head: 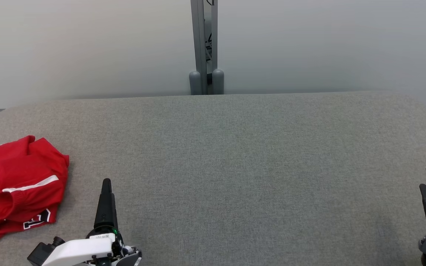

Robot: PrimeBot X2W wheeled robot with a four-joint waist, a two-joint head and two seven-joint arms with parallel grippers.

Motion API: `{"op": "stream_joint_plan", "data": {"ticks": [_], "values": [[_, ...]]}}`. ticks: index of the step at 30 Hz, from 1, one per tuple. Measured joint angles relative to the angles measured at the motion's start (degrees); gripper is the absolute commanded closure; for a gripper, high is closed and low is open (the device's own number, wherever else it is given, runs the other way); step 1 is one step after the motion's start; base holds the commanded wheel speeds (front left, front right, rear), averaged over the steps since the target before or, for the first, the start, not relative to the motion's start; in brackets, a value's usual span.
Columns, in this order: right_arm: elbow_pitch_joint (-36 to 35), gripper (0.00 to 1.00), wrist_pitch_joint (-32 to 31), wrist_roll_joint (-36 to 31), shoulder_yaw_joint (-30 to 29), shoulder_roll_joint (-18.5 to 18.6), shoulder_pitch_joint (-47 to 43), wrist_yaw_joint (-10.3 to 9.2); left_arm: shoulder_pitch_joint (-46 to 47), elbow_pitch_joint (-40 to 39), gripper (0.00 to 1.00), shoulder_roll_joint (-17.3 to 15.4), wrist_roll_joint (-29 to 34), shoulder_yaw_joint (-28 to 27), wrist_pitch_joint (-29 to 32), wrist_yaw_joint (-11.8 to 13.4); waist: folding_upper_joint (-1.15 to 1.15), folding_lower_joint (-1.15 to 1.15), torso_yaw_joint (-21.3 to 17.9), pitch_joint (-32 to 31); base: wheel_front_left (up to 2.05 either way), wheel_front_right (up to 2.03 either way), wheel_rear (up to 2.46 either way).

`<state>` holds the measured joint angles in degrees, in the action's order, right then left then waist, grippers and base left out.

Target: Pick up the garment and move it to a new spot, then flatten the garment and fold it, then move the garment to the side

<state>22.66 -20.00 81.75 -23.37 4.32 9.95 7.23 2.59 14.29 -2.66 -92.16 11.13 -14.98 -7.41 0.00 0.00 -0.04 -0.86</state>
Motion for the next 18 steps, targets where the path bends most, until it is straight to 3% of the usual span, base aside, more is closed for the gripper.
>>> {"op": "stream_joint_plan", "data": {"ticks": [13, 14, 18], "values": [[-5.10, 0.00, 5.82, -14.97, 3.96, -0.26, -0.96, 0.00, -0.04, 0.42, 0.00, -0.01, 6.75, -3.20, 0.00, -0.01, 0.00, 0.00, 0.05, -0.63, 0.00, 0.00, 0.00], [-10.37, 0.00, 10.61, -29.29, 7.14, -0.42, -1.79, 0.01, 0.15, -2.91, 0.00, -0.02, 18.76, -8.69, 0.00, 0.00, 0.00, 0.00, 0.31, -1.13, 0.00, 0.00, 0.00], [-12.80, 0.00, 12.24, -34.52, 8.78, -0.51, -2.03, 0.01, 0.16, -5.06, 0.00, 0.01, 24.77, -9.06, 0.00, 1.67, 0.00, 0.00, 0.23, -1.21, 0.00, 0.00, 0.00]]}}
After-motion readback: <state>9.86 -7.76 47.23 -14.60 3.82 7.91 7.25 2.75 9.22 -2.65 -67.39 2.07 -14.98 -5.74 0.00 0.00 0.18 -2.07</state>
